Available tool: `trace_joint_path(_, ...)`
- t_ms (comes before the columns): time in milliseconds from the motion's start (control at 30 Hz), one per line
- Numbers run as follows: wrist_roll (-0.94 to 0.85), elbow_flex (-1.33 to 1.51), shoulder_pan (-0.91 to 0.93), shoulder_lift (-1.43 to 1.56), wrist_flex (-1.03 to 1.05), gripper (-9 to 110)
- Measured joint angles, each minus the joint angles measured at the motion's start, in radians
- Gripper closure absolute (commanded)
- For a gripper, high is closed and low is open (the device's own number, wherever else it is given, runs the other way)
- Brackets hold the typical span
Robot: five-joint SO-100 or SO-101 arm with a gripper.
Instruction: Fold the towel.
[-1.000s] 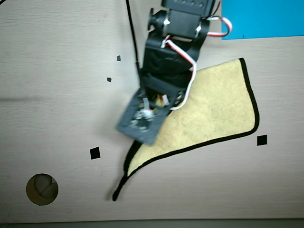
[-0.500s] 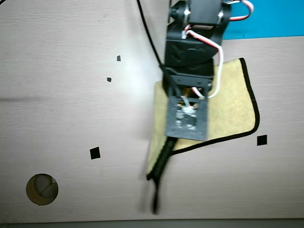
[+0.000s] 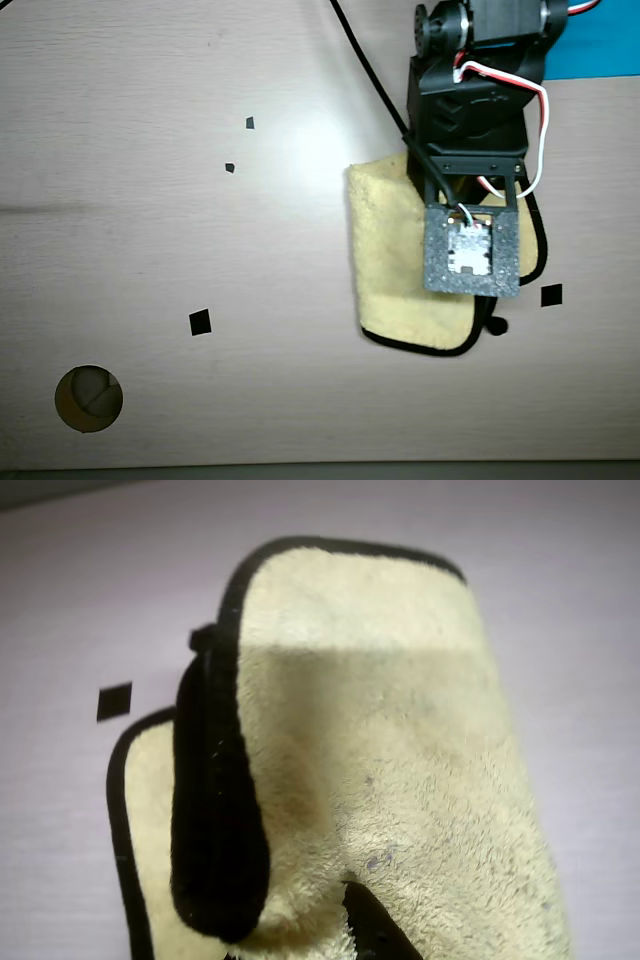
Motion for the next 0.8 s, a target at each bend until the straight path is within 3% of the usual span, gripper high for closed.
trace_joint_path(467, 0.196, -0.161, -0.109, 0.044, 0.227, 101)
trace_joint_path(800, 0.221, -0.046, -0.133, 0.071, 0.249, 101)
